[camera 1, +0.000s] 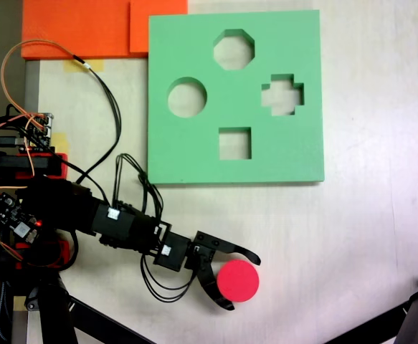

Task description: Put the cylinder block into the corresponding hole

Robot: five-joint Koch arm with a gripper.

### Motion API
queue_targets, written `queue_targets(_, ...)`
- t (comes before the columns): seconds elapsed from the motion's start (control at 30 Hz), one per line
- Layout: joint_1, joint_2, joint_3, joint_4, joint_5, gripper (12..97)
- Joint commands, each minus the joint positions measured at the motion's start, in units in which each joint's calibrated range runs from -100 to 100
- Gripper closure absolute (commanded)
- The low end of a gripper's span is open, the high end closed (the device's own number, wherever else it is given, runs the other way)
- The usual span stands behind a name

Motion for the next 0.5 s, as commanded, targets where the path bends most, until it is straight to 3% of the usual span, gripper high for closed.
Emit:
queue_targets(0.0, 0.2, 0.0, 1.2, 6.4, -0.3, 58.7)
queue_targets(0.33, 0.3, -0.1, 0.2, 6.4, -0.3, 68.2)
queue_targets(0.47, 0.2, -0.3, -0.9, 6.4, -0.3, 76.4)
